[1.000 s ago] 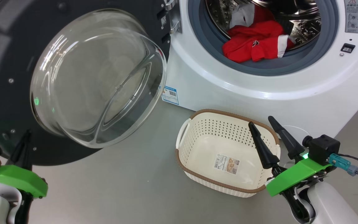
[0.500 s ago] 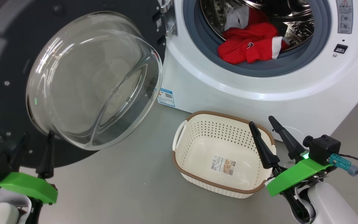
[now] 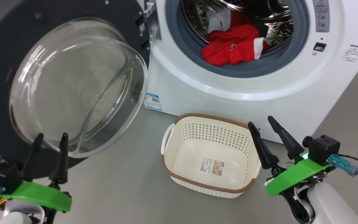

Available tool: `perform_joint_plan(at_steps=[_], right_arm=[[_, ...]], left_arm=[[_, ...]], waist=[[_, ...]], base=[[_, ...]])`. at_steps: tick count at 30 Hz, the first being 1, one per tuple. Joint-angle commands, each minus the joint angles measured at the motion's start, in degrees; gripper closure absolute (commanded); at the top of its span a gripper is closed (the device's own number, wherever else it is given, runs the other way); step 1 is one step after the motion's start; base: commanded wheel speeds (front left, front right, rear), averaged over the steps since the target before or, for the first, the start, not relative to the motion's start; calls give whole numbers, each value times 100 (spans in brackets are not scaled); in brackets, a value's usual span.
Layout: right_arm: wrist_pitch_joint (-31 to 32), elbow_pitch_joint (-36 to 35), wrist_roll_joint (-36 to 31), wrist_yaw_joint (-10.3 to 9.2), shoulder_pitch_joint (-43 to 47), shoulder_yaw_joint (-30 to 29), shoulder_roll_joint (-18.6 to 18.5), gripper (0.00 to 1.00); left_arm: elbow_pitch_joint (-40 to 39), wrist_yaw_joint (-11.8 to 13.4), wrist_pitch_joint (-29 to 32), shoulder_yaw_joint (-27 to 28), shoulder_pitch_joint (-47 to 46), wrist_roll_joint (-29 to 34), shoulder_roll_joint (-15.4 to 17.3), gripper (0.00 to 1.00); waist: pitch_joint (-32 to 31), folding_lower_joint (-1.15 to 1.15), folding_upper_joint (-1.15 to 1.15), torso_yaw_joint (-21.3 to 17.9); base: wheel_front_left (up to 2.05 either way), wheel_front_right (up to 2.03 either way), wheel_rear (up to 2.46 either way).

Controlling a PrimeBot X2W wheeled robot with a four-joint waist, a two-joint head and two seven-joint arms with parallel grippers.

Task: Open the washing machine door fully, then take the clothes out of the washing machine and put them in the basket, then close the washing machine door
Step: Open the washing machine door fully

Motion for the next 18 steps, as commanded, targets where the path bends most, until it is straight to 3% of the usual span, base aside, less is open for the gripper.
perform_joint_plan(at_steps=[1, 18], right_arm=[[-69, -155, 14, 9, 24, 115, 31, 0], [-69, -165, -45, 9, 19, 79, 16, 0]], left_arm=[[-205, 86, -16, 224, -83, 34, 200, 0], [-595, 253, -94, 25, 109, 129, -25, 0]], waist=[[-22, 0, 0, -101], [-117, 0, 0, -791]], base=[[0, 0, 0], [0, 0, 0]])
